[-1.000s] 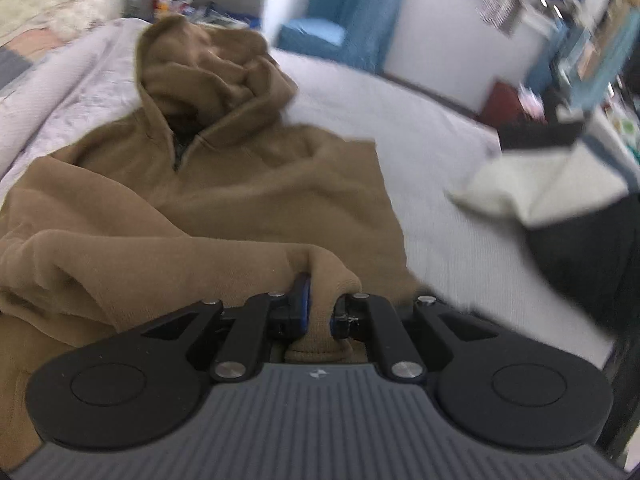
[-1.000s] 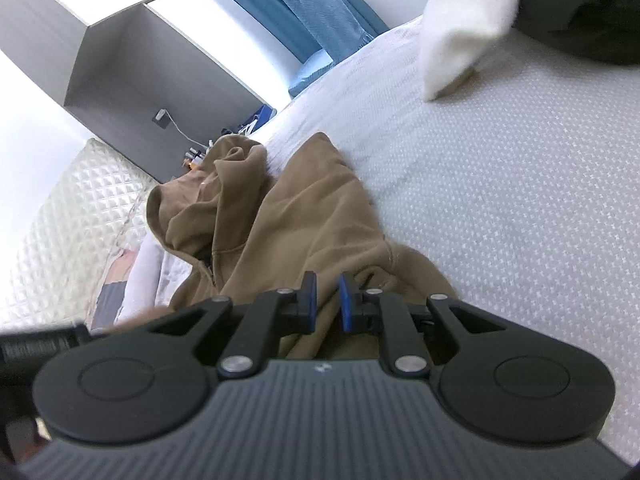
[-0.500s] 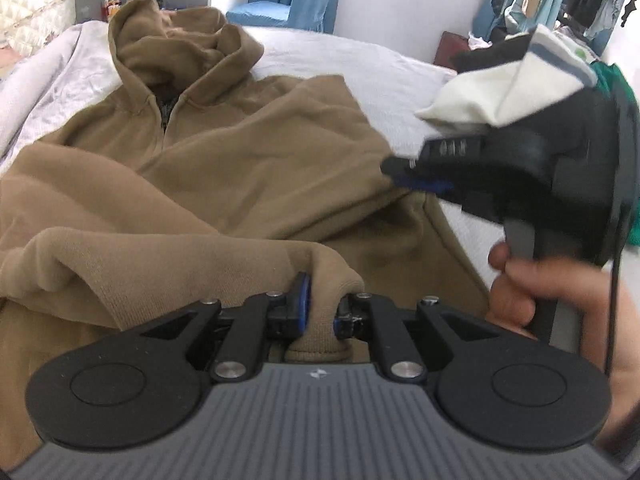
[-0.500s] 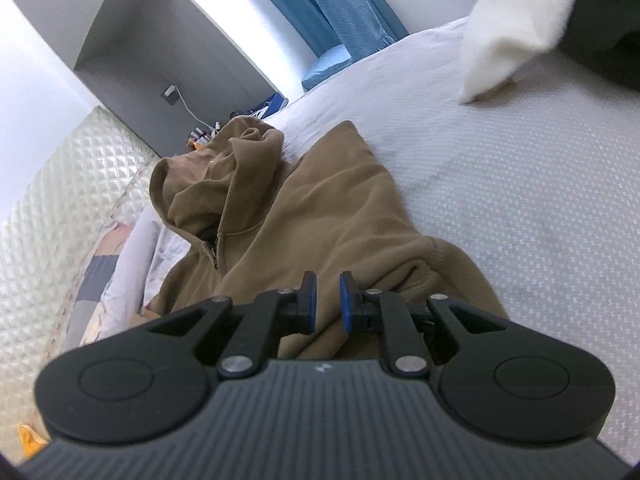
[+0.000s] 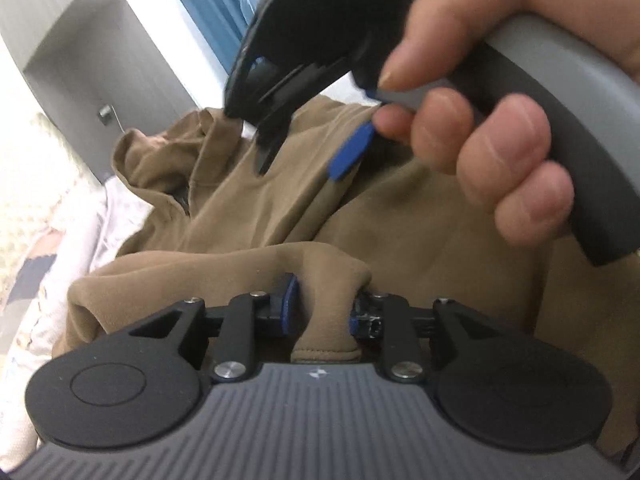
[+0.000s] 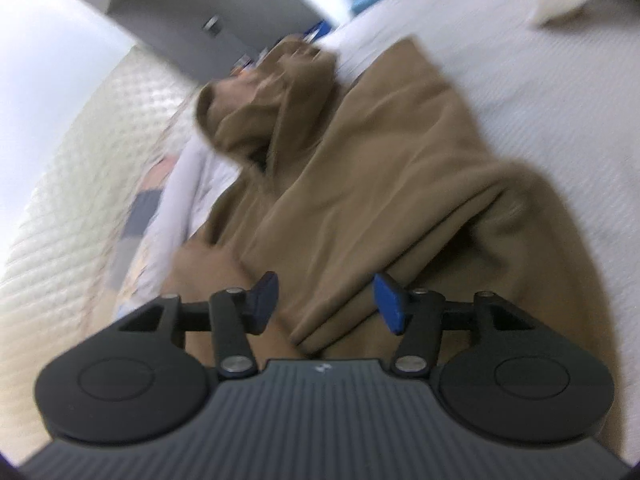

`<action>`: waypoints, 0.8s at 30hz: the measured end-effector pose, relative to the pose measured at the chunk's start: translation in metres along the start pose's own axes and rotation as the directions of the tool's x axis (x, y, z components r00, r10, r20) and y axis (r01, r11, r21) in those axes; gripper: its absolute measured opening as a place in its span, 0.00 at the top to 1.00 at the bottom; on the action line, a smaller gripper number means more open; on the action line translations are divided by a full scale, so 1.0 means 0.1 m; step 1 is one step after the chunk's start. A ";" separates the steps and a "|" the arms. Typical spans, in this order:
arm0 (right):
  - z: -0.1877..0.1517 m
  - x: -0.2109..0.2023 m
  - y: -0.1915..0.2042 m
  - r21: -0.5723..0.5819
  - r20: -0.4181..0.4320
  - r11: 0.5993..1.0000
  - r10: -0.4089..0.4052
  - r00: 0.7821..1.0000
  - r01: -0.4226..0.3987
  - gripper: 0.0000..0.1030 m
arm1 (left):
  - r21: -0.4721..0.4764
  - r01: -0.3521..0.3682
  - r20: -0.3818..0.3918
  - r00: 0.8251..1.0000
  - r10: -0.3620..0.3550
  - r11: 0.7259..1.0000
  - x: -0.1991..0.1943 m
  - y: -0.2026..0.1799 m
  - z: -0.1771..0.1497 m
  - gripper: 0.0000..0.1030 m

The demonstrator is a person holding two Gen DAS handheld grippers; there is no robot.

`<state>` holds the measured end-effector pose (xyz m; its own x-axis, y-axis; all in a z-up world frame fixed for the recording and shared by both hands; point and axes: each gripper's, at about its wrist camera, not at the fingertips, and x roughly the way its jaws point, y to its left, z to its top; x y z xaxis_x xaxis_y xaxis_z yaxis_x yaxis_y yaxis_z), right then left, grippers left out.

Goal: Fold large clothes

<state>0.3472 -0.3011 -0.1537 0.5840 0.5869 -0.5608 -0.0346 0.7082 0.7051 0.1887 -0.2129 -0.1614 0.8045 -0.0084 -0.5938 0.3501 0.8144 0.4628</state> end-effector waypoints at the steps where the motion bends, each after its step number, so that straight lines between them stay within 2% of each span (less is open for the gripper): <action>1: -0.02 0.02 0.01 0.000 -0.026 1.000 0.020 0.999 -0.020 0.45 | -0.005 -0.001 0.007 1.000 0.001 1.000 -0.01 0.01 -0.03 0.71; 4: -0.10 0.15 0.04 0.011 -0.123 0.996 0.094 0.988 -0.093 0.45 | -0.031 -0.003 0.034 0.999 0.004 1.000 -0.09 0.05 -0.08 0.70; 8: -0.25 0.31 0.04 0.049 -0.222 0.993 0.118 0.968 -0.109 0.46 | -0.063 -0.002 0.070 0.998 0.006 0.998 -0.21 0.13 -0.10 0.70; 10: -0.30 0.36 0.02 0.106 -0.251 0.984 0.167 0.953 -0.144 0.46 | -0.086 -0.001 0.072 0.997 0.008 0.996 -0.29 0.20 -0.11 0.70; 13: -0.36 0.38 0.06 0.157 -0.284 0.964 0.253 0.925 -0.215 0.48 | -0.112 0.008 0.079 0.997 0.001 0.994 -0.39 0.27 -0.13 0.69; 15: -0.39 0.40 0.14 0.169 -0.313 0.945 0.320 0.894 -0.279 0.50 | -0.132 0.006 0.087 0.996 0.005 0.991 -0.47 0.33 -0.17 0.69; 17: -0.42 0.43 0.22 0.159 -0.331 0.937 0.347 0.878 -0.310 0.68 | -0.142 0.001 0.089 0.996 0.012 0.990 -0.54 0.37 -0.22 0.69; 19: -0.43 0.44 0.31 0.141 -0.336 0.937 0.348 0.875 -0.318 0.87 | -0.149 -0.017 0.099 0.995 0.032 0.989 -0.60 0.40 -0.27 0.64; 20: -0.44 0.44 0.34 0.135 -0.336 0.935 0.354 0.873 -0.328 0.88 | -0.150 -0.002 0.111 0.994 0.019 0.989 -0.62 0.43 -0.30 0.49; 22: -0.40 0.42 0.46 0.098 -0.330 0.928 0.372 0.868 -0.361 0.89 | -0.174 0.021 0.128 0.992 0.001 0.985 -0.70 0.45 -0.35 0.42; 23: -0.37 0.40 0.54 0.062 -0.323 0.925 0.375 0.869 -0.376 0.89 | -0.176 0.044 0.149 0.989 -0.018 0.983 -0.76 0.44 -0.38 0.33; 24: -0.33 0.40 0.58 0.039 -0.320 0.923 0.374 0.870 -0.383 0.89 | -0.165 0.060 0.180 0.983 -0.029 0.985 -0.81 0.43 -0.40 0.28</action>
<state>0.3414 -0.2232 -0.1495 0.2359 0.9015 -0.3629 -0.2240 0.4138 0.8824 0.1194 -0.1545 -0.1196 0.8673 -0.1368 -0.4786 0.3135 0.8969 0.3118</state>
